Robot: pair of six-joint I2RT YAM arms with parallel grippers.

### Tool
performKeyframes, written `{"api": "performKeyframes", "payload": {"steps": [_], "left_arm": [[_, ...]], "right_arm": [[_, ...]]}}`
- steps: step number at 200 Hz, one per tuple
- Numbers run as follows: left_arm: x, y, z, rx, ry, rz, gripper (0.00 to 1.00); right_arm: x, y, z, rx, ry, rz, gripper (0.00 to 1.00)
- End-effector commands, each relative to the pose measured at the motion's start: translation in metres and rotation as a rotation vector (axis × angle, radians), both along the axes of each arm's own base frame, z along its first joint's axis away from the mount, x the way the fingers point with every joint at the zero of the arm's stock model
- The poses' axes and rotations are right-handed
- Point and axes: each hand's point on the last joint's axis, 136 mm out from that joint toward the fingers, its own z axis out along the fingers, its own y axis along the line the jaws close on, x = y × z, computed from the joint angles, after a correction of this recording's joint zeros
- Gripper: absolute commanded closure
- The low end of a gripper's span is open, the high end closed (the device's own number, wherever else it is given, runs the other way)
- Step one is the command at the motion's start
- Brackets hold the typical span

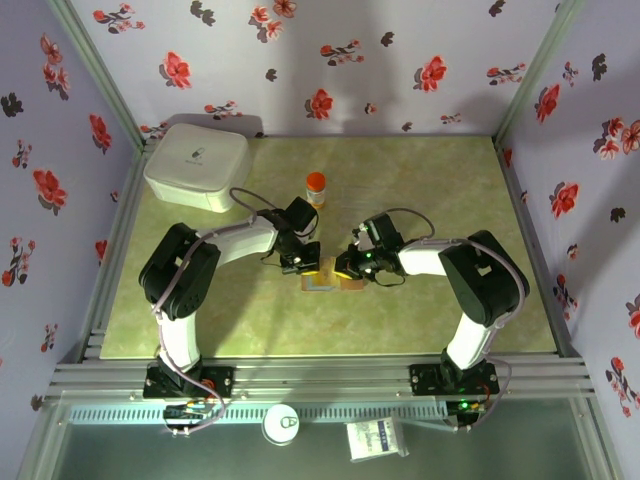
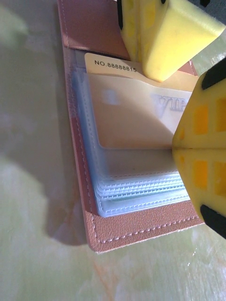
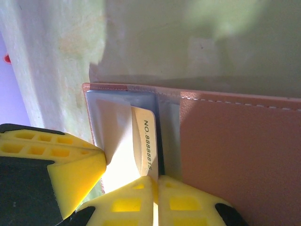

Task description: Take the credit cards out of the card holder

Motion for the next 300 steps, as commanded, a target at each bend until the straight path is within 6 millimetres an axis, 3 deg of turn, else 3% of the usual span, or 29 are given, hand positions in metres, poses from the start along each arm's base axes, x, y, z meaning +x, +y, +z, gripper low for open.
{"api": "performKeyframes", "payload": {"steps": [1, 79, 109, 171, 239, 300], "left_arm": [[-0.009, 0.01, -0.013, 0.068, 0.031, -0.022, 1.0], [-0.005, 0.014, -0.007, 0.067, 0.015, -0.016, 1.0], [-0.002, 0.007, 0.0, 0.033, 0.0, -0.017, 1.0], [0.018, -0.007, 0.035, -0.08, -0.072, 0.001, 1.0], [0.039, 0.014, 0.056, -0.117, -0.139, 0.06, 1.0], [0.047, 0.036, 0.057, -0.104, -0.162, 0.102, 1.0]], "right_arm": [[-0.005, -0.007, -0.005, -0.019, 0.01, -0.006, 0.93], [-0.005, -0.045, 0.007, -0.093, -0.021, -0.042, 0.95], [-0.004, -0.054, 0.026, -0.139, -0.07, -0.024, 0.96], [0.013, -0.071, 0.065, -0.312, -0.258, 0.103, 1.0], [0.047, -0.086, 0.114, -0.552, -0.602, 0.45, 1.0], [0.077, -0.083, 0.128, -0.691, -0.82, 0.952, 1.0]]}}
